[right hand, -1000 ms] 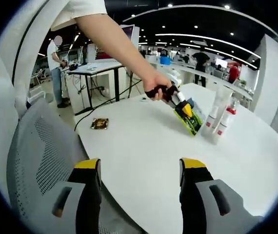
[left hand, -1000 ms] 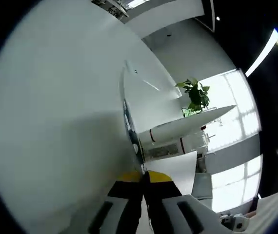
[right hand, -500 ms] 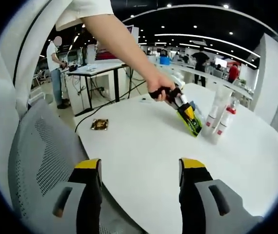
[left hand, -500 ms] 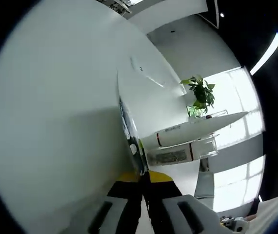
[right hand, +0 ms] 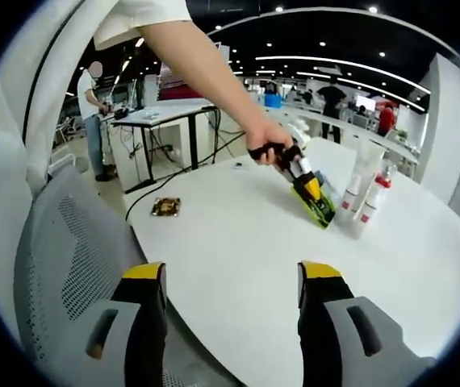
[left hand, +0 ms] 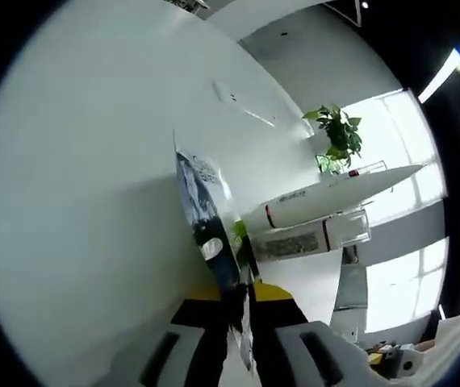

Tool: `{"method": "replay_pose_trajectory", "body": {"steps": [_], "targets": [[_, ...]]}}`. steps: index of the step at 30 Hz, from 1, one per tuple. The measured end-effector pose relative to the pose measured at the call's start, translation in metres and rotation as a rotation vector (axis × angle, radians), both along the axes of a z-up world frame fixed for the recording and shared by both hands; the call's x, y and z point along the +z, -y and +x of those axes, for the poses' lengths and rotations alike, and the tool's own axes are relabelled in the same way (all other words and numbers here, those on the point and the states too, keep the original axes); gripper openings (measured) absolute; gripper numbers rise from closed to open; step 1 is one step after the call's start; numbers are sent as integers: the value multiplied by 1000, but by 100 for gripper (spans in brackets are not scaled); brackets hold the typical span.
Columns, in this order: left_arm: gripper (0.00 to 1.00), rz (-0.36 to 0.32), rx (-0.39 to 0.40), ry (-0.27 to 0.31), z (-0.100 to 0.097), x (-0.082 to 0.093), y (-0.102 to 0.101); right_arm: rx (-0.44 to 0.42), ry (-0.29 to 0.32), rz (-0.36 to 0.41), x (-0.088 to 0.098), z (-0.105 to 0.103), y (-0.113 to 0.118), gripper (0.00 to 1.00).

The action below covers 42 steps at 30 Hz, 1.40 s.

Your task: Arrange the skincare products in the storage area until every visible bottle or jar stands upright without overlapping.

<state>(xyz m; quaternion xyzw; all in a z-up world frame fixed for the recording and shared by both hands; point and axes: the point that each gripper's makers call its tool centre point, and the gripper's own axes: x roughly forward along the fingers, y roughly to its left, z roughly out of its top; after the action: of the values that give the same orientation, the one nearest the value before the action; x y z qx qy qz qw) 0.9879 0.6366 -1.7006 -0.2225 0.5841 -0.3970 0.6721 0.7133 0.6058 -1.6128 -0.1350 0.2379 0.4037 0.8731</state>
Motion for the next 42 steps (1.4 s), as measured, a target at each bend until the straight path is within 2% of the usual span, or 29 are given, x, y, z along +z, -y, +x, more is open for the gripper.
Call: {"method": "replay_pose_trajectory", "body": {"steps": [7,14,23,29,31,34,40,42], "targets": [[20,93,-22,-5,-3,-7,-9,3,2,-2,0,0,0,62],[26,120,-3,-13,-2,-4,-13,4,0,-8,-1,-1,0,62],[32,203,-23,22,2,-5,-24,7,2,-22,-3,-1,0,62],[44,230,-30,39,2,-1,-23,8,-1,-33,-5,-2,1,62],[45,265,-42,60,2,-2,-28,10,2,-35,-5,-2,1,62],[49,265,-42,67,-5,0,-29,16,2,-42,-6,-3,1,62],[49,259,-18,90,-3,9,-38,20,12,-44,-4,-3,0,61],[49,234,-8,92,-10,15,-40,27,15,-44,-4,-3,-1,61]]}}
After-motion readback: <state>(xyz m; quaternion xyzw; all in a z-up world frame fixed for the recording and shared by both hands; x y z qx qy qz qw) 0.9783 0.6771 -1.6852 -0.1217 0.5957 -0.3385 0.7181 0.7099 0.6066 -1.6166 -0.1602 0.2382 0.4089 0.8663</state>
